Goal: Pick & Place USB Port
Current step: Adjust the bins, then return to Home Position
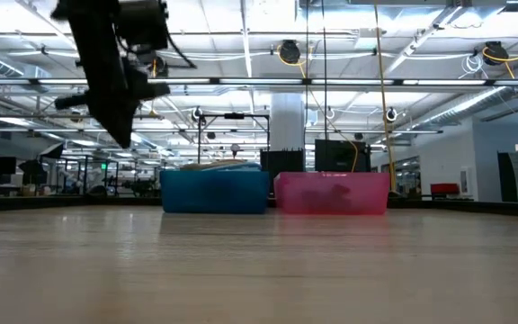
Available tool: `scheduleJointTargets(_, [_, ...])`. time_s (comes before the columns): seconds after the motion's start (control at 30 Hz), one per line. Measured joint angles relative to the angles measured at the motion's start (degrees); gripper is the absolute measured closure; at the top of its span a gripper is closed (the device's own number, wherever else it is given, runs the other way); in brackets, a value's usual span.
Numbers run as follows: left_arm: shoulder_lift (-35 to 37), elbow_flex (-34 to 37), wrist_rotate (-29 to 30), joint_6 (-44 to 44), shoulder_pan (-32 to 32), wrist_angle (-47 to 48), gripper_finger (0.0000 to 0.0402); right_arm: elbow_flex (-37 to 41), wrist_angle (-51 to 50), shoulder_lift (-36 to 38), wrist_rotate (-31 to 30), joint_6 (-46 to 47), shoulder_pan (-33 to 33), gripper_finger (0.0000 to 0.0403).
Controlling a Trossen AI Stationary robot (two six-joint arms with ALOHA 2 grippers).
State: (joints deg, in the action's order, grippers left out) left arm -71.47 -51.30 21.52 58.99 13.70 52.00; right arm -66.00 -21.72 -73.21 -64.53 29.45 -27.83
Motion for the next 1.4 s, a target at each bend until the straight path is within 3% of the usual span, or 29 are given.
scheduleJointTargets(0.23, [-3.2, 8.3, -4.0, -5.2, 10.2, -15.8, 0.0401, 0.0, 0.6, 0.0, 0.0, 1.1, 0.0, 0.0403])
scheduleJointTargets(0.43, [-9.6, 8.0, -8.0, -11.3, 16.0, -26.3, 0.0401, 0.0, 1.4, 0.0, -0.1, 2.8, -1.3, 0.0403])
scheduleJointTargets(0.67, [-16.0, 7.5, -14.5, -12.8, 17.9, -38.0, 0.0401, 0.0, 3.8, 0.0, -1.8, 2.9, -2.5, 0.0403])
scheduleJointTargets(1.03, [-19.3, 3.7, -16.1, -17.1, 16.5, -39.8, 0.0401, 0.0, 3.9, 0.0, -3.0, 2.8, -2.4, 0.0403])
scheduleJointTargets(1.4, [-17.4, -2.3, -10.2, -20.2, 16.5, -25.3, 0.0401, 0.0, 4.0, 0.0, -2.9, 2.4, -2.1, 0.0403])
